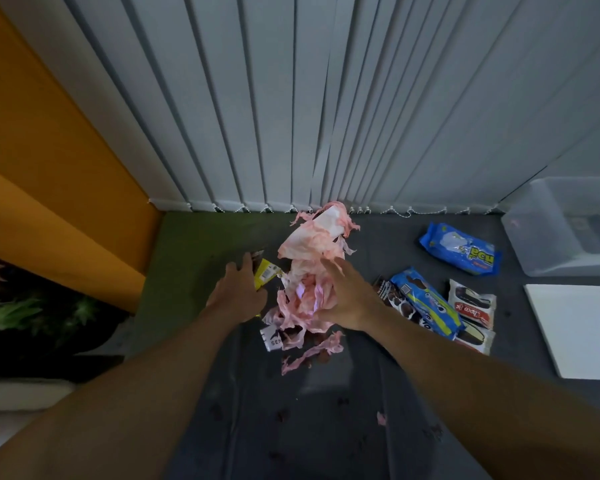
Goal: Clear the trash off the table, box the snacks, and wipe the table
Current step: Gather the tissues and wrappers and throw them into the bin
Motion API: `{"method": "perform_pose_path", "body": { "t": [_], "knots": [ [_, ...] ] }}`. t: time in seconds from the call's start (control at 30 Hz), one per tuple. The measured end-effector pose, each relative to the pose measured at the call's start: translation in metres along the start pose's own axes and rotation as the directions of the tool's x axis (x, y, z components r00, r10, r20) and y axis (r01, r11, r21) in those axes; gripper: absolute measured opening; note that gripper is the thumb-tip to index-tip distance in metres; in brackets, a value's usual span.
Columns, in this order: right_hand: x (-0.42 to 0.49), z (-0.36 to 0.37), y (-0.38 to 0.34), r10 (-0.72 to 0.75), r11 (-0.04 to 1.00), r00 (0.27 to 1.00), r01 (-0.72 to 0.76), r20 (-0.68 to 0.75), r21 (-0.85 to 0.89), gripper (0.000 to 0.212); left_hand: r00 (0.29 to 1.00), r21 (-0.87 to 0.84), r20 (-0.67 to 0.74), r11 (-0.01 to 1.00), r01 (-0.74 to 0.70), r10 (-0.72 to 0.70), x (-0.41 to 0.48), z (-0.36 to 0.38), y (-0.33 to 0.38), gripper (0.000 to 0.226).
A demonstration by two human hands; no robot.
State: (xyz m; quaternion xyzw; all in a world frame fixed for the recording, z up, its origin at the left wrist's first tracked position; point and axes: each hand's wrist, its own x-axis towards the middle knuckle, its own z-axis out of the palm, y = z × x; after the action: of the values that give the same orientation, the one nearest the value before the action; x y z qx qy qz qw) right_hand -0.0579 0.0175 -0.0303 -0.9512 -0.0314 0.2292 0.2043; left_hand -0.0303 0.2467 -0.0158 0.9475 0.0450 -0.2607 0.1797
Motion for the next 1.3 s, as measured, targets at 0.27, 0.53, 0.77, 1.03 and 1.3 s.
{"method": "perform_pose_path", "body": {
  "t": [0.27, 0.53, 0.77, 1.03, 1.3],
  "knots": [
    [0.032, 0.007, -0.010, -0.057, 0.945, 0.995, 0.082, 0.087, -0.315, 0.150, 0.998, -0.006, 0.014, 0.998, 0.055, -0.055, 0.016, -0.004, -0.020, 0.100],
    [0.079, 0.000, -0.021, -0.062, 0.940, 0.984, 0.114, 0.166, -0.320, 0.121, 0.999, -0.058, 0.017, 0.997, 0.051, -0.050, 0.037, -0.008, -0.030, 0.099],
    [0.098, -0.005, -0.024, -0.152, 0.977, 0.981, 0.167, 0.119, -0.134, 0.028, 0.998, -0.083, 0.025, 0.994, 0.068, -0.066, 0.051, -0.010, -0.037, 0.098],
    [0.127, -0.020, -0.017, 0.042, 0.955, 0.996, -0.016, 0.082, -0.296, 0.066, 0.998, -0.084, 0.008, 0.995, 0.060, -0.060, 0.063, -0.012, -0.033, 0.099],
    [0.120, -0.010, -0.008, 0.035, 0.982, 0.999, -0.029, 0.029, -0.184, 0.067, 0.998, -0.096, 0.011, 0.993, 0.064, -0.063, 0.061, -0.010, -0.035, 0.099]
  ]
}}
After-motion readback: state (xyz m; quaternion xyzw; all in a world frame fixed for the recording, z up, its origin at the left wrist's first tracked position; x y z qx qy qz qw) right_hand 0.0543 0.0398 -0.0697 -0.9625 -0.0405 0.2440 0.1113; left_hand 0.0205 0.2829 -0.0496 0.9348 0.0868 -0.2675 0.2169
